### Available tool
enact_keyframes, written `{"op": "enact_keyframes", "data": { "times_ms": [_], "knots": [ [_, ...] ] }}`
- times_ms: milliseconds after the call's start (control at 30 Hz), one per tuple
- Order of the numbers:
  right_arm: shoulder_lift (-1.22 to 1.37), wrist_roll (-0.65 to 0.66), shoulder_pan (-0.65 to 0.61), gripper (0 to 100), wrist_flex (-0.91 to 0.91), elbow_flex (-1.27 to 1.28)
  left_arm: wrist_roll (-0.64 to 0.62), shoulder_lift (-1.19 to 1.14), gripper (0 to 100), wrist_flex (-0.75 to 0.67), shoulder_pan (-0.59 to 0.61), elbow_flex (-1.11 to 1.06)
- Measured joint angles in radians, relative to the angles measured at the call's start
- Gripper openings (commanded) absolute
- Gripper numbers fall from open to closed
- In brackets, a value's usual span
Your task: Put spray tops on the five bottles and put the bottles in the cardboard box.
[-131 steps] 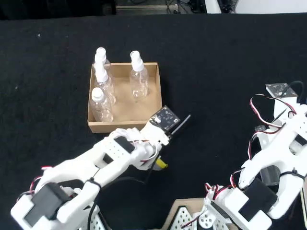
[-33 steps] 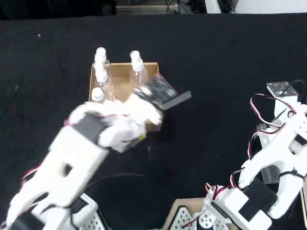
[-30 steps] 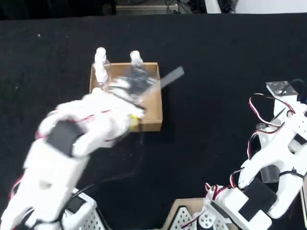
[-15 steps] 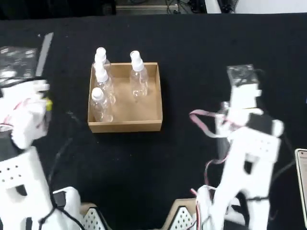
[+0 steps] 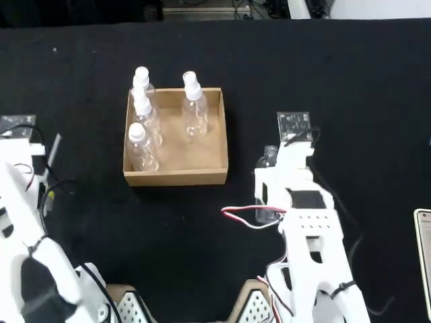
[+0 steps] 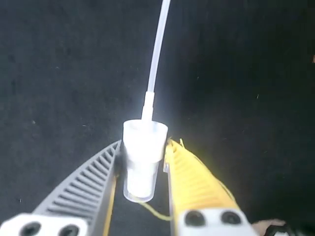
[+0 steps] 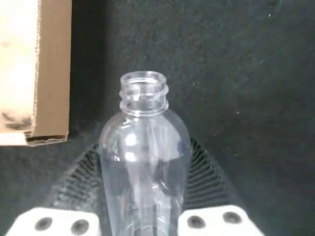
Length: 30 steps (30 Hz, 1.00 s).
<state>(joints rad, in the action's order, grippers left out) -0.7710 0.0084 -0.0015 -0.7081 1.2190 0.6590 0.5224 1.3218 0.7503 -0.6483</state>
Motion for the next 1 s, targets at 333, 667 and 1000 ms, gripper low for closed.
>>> {"op": "enact_keyframes", "data": {
  "times_ms": [333, 667, 1000],
  "knots": [
    [0.0, -0.005, 0.0, 1.0, 0.038, 0.032, 0.264, -0.226, 25, -0.029, 0.005, -0.063],
    [0.0, -0.005, 0.0, 1.0, 0.041, 0.046, 0.671, -0.362, 25, -0.173, 0.184, -0.063],
    [0.0, -0.005, 0.0, 1.0, 0.041, 0.046, 0.749, -0.377, 25, -0.319, 0.273, -0.063]
  ]
}}
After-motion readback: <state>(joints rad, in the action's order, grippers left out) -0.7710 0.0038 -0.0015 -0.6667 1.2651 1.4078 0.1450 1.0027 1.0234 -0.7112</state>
